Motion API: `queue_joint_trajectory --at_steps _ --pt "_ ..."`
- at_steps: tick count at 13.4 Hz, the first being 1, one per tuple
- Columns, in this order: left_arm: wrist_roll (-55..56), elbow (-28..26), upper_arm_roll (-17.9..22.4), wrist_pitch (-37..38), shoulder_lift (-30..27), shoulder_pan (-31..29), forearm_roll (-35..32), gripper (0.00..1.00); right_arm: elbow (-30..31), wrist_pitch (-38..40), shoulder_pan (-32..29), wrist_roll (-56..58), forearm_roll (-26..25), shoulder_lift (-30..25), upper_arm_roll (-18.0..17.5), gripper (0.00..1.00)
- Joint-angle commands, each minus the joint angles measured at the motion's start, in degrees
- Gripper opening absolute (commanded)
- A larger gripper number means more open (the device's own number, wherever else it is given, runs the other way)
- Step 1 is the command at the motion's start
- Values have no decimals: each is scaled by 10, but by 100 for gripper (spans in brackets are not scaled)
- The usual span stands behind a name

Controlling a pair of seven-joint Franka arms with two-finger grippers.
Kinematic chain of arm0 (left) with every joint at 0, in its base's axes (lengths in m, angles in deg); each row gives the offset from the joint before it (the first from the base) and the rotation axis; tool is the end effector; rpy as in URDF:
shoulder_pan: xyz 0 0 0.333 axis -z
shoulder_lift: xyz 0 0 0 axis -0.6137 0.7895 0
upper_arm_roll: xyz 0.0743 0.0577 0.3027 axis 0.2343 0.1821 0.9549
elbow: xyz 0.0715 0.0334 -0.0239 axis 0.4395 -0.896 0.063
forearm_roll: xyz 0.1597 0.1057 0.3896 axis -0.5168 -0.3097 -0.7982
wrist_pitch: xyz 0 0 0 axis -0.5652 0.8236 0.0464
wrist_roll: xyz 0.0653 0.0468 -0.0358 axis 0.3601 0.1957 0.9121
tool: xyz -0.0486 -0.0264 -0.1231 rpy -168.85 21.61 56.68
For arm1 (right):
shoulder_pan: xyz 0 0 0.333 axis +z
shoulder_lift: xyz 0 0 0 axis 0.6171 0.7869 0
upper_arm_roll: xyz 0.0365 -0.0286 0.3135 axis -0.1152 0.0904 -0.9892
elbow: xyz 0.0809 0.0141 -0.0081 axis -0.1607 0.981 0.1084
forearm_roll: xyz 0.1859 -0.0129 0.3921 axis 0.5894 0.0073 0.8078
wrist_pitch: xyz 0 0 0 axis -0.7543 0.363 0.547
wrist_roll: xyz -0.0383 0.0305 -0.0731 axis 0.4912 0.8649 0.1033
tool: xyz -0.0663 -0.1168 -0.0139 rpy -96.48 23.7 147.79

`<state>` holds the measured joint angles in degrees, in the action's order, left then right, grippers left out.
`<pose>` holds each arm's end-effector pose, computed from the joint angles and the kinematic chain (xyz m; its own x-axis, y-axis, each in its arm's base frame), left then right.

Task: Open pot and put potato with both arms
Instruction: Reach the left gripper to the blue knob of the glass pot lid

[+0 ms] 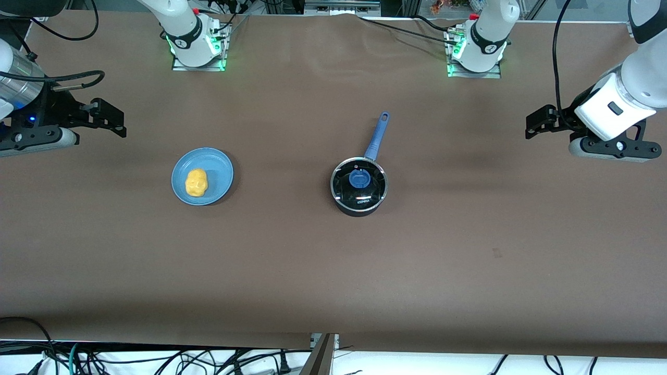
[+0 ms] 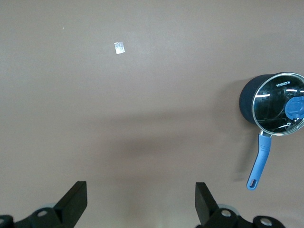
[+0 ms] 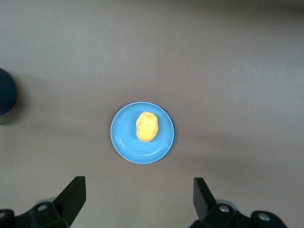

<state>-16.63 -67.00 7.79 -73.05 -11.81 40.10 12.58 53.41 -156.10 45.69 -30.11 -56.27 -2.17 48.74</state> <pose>0.6090 -0.0752 0.5611 0.9910 -0.0691 -0.1149 -0.0650 -0.9971 0.0392 0.6226 0.0752 0.5875 0.9867 0.1615 -0.0205 0.1611 -0.9867 -0.0214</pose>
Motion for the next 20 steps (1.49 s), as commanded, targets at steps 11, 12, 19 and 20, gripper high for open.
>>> queue_joint_trajectory --at_steps 11,12,19,20 --pt "-1 18 -29 78 23 56 5 100 6 1 -2 10 0 -19 7 100" --pt "7 18 -33 80 30 83 4 100 6 -1 -2 10 0 -18 7 100" --pt "226 25 -36 -98 154 234 5 100 5 6 -1 10 0 -29 1 100" --pt "255 25 -36 -138 174 238 3 100 6 6 -1 9 0 -28 1 100"
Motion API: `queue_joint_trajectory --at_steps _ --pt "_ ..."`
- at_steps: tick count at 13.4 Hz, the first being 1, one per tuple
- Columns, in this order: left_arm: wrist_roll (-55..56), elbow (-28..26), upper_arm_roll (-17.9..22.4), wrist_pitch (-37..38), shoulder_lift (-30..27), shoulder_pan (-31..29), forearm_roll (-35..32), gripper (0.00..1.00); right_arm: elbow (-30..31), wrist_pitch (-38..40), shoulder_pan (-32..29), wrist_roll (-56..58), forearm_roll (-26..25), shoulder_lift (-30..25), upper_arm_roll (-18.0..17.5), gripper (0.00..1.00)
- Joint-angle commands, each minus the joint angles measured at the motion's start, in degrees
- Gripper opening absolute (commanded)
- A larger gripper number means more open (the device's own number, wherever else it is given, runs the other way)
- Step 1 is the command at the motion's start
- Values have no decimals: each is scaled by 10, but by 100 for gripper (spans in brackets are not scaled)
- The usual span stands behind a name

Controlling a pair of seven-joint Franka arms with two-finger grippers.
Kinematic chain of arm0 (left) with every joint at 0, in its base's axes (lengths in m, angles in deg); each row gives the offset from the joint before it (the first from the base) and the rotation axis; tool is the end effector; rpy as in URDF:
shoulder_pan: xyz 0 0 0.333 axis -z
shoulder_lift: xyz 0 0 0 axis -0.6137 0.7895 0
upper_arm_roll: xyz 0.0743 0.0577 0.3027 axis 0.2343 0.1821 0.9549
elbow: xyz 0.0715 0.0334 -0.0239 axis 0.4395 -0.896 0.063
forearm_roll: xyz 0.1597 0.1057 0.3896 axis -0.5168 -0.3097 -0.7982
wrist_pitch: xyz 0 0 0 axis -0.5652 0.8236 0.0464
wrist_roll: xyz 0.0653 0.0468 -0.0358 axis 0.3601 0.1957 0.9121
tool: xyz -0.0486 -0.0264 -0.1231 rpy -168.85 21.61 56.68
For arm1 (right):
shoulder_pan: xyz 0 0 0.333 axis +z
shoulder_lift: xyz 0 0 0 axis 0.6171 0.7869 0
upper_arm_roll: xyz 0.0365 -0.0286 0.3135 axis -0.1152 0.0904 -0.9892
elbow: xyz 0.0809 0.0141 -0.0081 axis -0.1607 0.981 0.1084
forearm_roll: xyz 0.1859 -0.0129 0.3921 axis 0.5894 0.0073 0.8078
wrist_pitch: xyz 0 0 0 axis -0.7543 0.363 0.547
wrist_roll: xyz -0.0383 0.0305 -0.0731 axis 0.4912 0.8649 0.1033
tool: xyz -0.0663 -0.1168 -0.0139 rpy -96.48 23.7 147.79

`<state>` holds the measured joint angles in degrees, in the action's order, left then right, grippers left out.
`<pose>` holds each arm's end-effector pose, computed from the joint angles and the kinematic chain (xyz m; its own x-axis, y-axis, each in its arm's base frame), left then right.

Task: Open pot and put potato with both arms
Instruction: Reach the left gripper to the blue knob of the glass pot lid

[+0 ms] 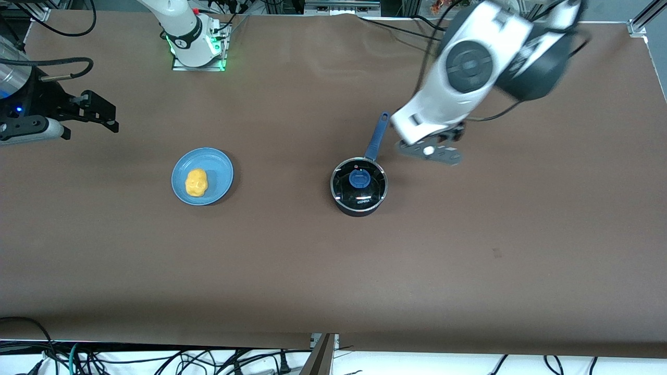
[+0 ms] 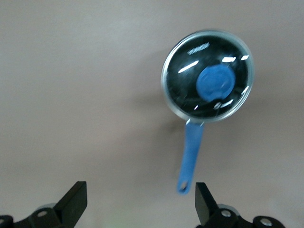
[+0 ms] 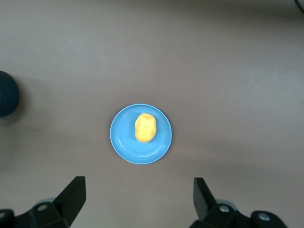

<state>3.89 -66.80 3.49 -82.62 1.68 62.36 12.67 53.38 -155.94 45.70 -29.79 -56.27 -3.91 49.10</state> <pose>0.5678 -0.3666 0.4240 0.9681 -0.1585 -0.1942 -0.1594 -0.9872 0.0109 0.6148 0.0705 0.6065 0.9869 0.1611 0.0077 0.1612 -0.9867 -0.0201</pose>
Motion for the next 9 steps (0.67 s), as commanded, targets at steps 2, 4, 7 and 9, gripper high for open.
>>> queue_joint_trajectory --at_steps 2,4,7,9 --pt "65 23 5 -122 76 27 10 100 6 4 -1 5 0 -10 -2 100" --pt "66 22 6 -187 115 52 12 100 7 6 -1 4 0 -12 -2 100" --pt "60 24 3 -245 162 62 11 100 6 9 -1 2 0 -12 0 100" --pt "65 23 3 -274 179 69 11 100 6 10 -1 2 0 -12 0 100"
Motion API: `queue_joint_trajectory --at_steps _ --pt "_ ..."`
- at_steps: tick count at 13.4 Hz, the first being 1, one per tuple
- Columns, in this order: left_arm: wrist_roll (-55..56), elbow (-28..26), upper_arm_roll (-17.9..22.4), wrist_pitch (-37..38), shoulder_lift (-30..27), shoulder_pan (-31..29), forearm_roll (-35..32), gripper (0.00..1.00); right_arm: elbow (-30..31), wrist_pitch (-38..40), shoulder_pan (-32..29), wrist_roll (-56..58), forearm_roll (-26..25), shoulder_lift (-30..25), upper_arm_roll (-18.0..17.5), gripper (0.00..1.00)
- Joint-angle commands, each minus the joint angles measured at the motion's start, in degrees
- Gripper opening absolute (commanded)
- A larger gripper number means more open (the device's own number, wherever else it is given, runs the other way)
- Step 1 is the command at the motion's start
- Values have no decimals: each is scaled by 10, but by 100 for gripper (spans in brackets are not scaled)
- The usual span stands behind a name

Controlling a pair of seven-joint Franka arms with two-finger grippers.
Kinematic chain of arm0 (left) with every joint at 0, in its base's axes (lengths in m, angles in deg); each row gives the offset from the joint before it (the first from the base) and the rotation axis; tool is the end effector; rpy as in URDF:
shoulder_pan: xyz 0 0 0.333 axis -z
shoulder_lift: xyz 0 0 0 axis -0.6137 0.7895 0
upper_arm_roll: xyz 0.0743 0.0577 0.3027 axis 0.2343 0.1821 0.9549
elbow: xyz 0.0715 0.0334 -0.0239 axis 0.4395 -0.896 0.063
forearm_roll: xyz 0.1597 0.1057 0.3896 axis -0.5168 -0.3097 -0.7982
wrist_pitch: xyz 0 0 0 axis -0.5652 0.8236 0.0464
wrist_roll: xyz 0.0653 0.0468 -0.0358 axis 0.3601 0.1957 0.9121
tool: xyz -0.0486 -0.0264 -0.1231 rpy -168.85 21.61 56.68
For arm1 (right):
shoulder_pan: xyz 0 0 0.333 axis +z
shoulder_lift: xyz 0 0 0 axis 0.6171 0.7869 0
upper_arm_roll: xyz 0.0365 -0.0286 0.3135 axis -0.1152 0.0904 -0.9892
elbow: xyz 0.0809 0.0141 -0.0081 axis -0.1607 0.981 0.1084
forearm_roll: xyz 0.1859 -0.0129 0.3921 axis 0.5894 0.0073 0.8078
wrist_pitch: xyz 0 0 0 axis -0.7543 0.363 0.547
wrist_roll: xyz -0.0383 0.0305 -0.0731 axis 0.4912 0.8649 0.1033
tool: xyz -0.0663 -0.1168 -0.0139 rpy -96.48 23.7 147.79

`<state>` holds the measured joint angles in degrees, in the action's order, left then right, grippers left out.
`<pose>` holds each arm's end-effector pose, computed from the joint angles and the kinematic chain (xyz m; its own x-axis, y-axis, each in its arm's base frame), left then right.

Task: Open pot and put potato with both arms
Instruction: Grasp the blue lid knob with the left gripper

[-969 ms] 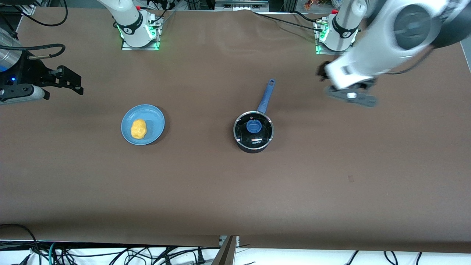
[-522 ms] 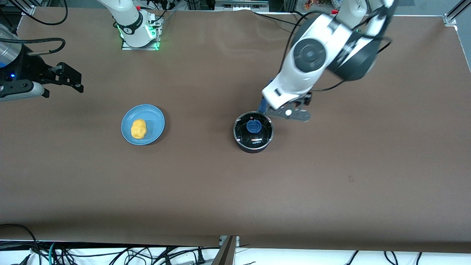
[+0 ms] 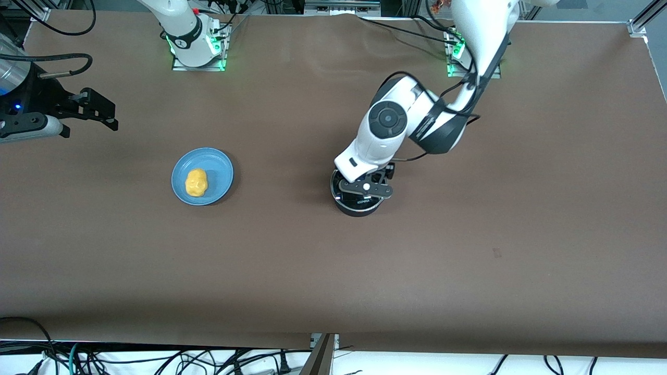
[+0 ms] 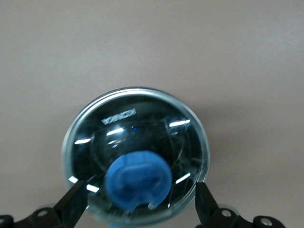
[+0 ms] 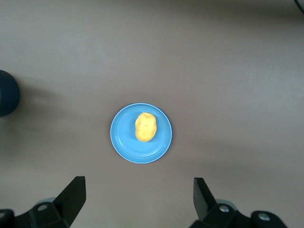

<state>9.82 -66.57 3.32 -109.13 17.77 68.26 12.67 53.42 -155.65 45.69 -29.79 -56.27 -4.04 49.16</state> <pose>0.5837 -0.4633 0.2627 0.9905 -0.1279 -0.0504 -0.1216 -0.9862 0.1122 0.6135 0.0697 0.6071 0.9871 0.1600 0.0042 0.1600 -0.9869 -0.0202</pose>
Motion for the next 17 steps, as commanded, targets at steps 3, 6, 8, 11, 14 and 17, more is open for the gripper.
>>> queue_joint_trajectory --at_steps 3,6,8,11,14,17 --pt "-4 18 5 -8 26 12 10 100 6 7 -1 1 0 -10 0 100" --pt "-2 17 5 0 23 12 1 100 7 6 -1 1 0 -9 0 100" --pt "-1 18 6 19 19 11 -5 100 10 2 -1 1 0 -6 1 100" --pt "3 18 6 28 18 15 -25 100 11 1 -3 2 0 -5 4 100" --pt "5 17 6 29 20 18 -32 98 20 -5 -4 7 0 -4 8 100" --pt "2 18 6 29 24 20 -33 67 47 -21 -4 8 0 -5 24 100"
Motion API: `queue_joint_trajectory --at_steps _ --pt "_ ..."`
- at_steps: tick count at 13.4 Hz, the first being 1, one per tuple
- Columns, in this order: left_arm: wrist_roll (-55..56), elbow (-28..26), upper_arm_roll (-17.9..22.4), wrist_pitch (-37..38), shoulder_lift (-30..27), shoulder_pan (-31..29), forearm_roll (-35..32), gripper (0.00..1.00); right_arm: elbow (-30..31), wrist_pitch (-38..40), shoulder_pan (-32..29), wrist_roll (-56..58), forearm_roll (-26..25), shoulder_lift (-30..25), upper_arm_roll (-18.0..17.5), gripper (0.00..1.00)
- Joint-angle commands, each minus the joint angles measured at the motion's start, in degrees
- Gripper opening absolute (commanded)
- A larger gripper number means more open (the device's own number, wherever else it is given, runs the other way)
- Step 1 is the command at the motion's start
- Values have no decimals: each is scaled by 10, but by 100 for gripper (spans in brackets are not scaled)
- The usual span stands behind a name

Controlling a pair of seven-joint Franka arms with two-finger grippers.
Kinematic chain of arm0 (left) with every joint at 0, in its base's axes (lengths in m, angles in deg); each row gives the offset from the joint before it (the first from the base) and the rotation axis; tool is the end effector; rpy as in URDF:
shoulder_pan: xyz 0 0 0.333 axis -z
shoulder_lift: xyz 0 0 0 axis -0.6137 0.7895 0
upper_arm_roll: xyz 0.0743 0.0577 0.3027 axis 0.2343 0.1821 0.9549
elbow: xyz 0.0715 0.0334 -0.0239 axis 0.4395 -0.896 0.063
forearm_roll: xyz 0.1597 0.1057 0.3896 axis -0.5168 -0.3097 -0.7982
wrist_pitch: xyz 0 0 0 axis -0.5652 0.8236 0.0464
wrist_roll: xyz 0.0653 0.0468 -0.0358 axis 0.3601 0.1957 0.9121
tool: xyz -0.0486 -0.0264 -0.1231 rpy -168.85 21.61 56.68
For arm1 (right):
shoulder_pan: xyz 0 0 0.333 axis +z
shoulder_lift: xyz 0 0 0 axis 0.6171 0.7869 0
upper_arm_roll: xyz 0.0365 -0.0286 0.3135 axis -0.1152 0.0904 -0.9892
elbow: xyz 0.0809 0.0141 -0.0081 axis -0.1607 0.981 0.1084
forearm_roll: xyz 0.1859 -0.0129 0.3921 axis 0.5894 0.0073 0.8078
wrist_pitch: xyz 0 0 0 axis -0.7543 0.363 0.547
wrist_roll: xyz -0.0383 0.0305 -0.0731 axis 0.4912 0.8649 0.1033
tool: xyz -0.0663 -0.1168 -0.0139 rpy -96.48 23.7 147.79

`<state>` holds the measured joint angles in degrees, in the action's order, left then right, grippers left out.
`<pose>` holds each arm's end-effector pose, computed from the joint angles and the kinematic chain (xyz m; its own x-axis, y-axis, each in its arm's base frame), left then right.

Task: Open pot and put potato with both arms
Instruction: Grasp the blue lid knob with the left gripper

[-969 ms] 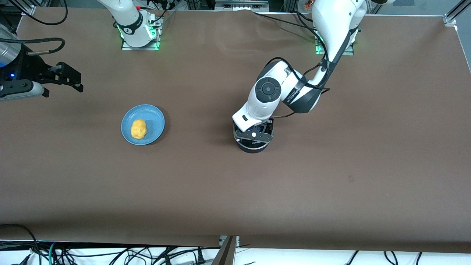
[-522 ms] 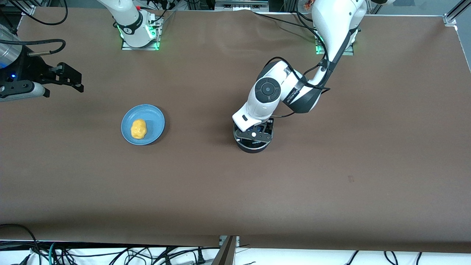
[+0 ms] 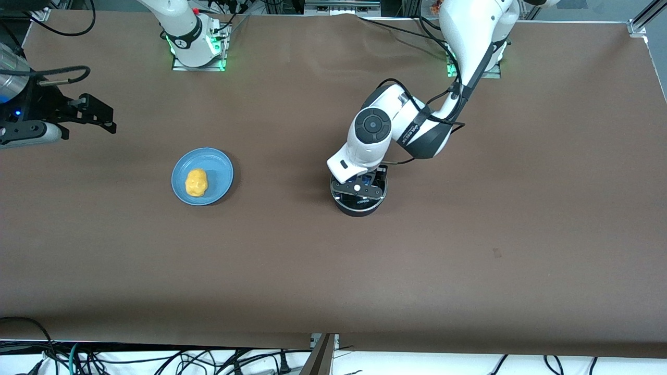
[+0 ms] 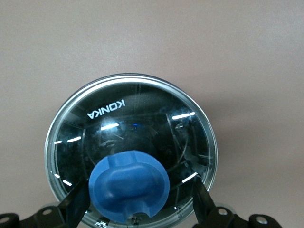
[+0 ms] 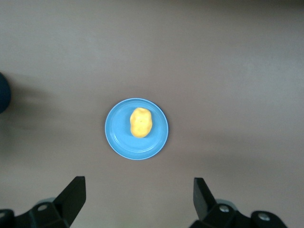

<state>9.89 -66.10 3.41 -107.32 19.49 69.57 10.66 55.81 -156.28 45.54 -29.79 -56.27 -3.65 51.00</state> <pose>0.5715 -0.4713 0.2415 0.9828 -0.1654 -0.0818 -0.1604 -0.9850 0.0635 0.6168 0.0491 0.5826 0.9916 0.1253 -0.0333 0.1247 -0.9920 -0.0194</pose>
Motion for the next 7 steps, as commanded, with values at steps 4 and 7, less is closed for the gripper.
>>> queue_joint_trajectory --at_steps 4,7 --pt "-1 13 8 12 4 4 -13 21 26 -18 -2 8 -2 -9 6 100" --pt "-1 16 9 32 -12 2 -12 19 48 -38 -3 8 -1 -10 10 100"
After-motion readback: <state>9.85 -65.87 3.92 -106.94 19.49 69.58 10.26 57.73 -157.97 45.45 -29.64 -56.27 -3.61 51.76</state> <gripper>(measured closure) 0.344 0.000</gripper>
